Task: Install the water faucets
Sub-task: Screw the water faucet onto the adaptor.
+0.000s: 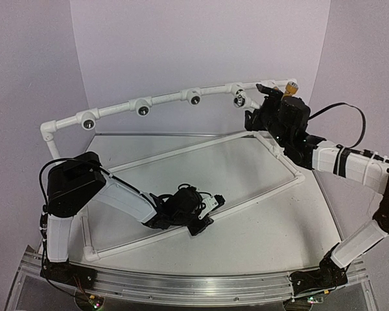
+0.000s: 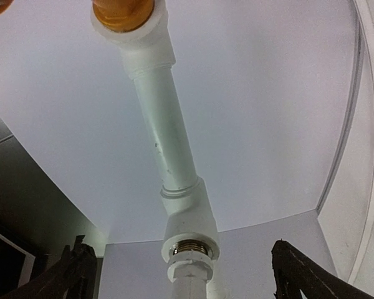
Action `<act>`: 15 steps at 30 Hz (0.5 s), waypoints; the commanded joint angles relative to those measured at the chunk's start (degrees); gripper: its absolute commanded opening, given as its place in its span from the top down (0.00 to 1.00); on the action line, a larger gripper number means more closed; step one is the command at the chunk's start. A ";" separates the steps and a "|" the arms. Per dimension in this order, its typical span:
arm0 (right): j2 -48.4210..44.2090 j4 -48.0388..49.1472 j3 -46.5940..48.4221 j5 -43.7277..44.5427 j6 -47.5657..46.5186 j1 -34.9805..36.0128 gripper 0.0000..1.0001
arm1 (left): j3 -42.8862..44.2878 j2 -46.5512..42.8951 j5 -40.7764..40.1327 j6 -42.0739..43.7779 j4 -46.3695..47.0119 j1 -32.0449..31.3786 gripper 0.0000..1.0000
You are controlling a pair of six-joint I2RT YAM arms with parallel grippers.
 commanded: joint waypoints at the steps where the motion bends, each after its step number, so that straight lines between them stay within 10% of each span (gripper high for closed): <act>1: -7.28 -7.58 -3.62 1.39 -6.69 -0.44 0.02 | -3.17 7.85 3.03 -3.34 -14.23 -0.66 1.00; 10: -14.46 -19.56 -4.06 -2.72 -14.23 -0.42 0.02 | -2.57 8.26 3.03 -3.31 -14.24 -0.58 1.00; 15: -21.09 -33.92 -3.32 -4.87 -35.41 -0.34 0.02 | -2.61 8.19 3.03 -3.42 -15.66 -0.62 1.00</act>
